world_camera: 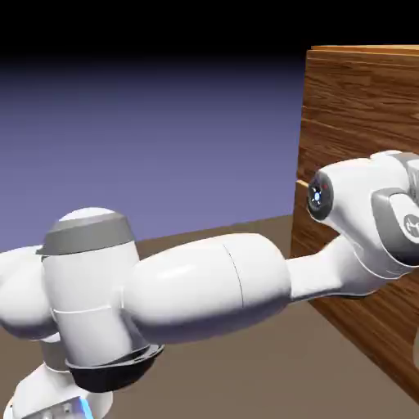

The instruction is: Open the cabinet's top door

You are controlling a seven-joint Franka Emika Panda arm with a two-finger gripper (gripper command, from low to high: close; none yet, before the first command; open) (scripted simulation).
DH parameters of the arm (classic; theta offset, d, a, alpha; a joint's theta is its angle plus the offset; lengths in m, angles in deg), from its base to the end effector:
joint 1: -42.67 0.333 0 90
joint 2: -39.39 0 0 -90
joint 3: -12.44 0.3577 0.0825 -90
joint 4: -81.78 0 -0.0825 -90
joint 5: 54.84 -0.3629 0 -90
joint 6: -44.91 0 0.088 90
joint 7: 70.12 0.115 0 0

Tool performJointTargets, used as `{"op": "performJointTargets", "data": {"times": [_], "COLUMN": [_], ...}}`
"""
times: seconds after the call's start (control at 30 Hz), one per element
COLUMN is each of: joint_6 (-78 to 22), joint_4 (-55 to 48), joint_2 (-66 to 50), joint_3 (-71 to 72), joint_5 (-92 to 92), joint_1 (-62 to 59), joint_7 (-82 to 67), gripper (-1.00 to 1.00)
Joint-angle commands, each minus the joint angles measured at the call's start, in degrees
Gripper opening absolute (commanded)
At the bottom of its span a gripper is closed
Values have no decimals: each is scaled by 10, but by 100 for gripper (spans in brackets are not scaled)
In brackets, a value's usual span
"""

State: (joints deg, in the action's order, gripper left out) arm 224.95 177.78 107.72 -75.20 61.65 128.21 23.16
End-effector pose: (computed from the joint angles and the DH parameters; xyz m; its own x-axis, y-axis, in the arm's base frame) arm 0.5344 -0.3309 0.5572 0.0249 -0.7066 0.7071 0.0248 -0.7067 -0.7071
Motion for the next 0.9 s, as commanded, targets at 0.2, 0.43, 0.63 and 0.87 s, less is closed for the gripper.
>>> {"op": "performJointTargets", "data": {"times": [0.2, 0.43, 0.63, 0.87], "joint_6": [-110, -222, -313, -422], "joint_4": [111, 257, 381, 527], "joint_2": [67, 106, 123, 142], "joint_3": [88, 156, 210, 294], "joint_5": [136, 216, 239, 219], "joint_1": [-87, -196, -294, -413], "joint_7": [90, 172, 228, 280], "gripper": [-100, -100, -100, -100]}}
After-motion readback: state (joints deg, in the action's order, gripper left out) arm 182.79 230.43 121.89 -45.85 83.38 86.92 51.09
